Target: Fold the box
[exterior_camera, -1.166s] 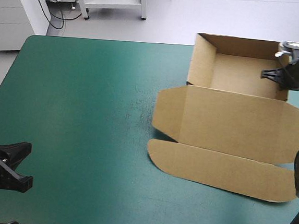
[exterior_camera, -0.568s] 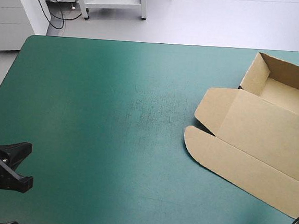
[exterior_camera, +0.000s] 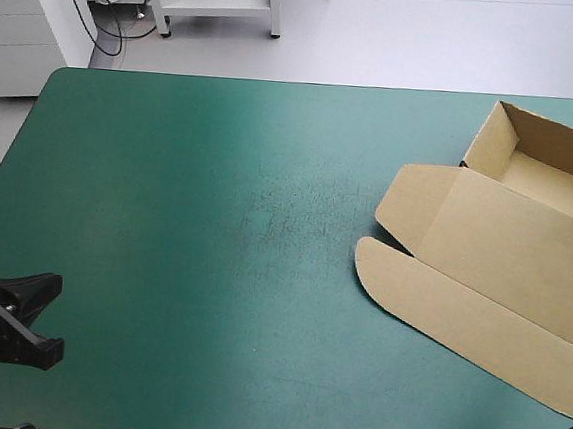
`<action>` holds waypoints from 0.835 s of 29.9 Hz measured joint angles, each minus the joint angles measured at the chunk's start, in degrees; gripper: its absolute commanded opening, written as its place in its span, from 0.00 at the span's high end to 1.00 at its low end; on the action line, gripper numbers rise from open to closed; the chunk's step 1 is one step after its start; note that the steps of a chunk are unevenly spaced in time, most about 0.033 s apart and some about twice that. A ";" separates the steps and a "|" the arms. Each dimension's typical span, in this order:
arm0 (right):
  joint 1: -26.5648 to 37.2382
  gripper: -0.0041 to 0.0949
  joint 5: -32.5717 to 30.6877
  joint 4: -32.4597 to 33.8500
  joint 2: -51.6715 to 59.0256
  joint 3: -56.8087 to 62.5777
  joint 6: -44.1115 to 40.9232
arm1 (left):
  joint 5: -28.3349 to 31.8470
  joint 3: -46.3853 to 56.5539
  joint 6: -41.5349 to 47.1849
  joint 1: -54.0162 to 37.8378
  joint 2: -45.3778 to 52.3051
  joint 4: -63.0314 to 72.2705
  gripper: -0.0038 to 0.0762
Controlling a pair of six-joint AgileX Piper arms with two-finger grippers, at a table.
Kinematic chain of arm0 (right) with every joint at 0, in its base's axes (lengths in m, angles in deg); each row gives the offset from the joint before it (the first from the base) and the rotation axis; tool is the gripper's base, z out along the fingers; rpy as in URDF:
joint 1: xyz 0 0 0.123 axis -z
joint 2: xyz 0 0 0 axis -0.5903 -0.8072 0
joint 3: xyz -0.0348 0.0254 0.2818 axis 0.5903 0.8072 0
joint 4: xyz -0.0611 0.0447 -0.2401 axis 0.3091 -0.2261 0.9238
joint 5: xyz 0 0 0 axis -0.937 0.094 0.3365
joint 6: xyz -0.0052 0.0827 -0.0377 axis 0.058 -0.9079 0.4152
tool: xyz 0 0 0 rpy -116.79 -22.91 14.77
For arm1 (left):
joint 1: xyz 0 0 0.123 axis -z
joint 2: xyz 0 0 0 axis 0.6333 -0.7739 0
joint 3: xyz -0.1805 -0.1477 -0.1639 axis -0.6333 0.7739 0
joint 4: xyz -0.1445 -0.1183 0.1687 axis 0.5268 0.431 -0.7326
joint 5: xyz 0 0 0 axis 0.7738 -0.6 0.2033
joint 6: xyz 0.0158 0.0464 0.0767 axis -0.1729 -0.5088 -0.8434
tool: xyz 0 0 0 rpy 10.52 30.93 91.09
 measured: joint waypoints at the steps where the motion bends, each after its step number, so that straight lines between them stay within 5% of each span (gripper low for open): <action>1: 0.00 0.05 0.00 -1.14 1.56 -0.12 0.45 | 0.00 0.00 0.00 0.00 0.00 0.00 0.96; 6: -2.73 0.18 -0.41 -6.76 11.56 -0.51 2.55 | 0.00 0.00 0.00 0.00 0.00 0.00 0.96; 13: -11.93 0.98 -0.92 -8.04 21.95 3.70 2.94 | 0.00 0.00 0.00 0.00 0.00 0.00 0.96; 19: -20.44 0.96 -0.52 -8.14 32.42 13.74 4.15 | 0.00 0.00 0.00 0.00 0.00 -0.06 0.96; 25: -22.19 0.96 4.34 -12.08 44.24 25.85 5.89 | 0.00 0.06 0.00 0.00 1.05 -0.39 0.96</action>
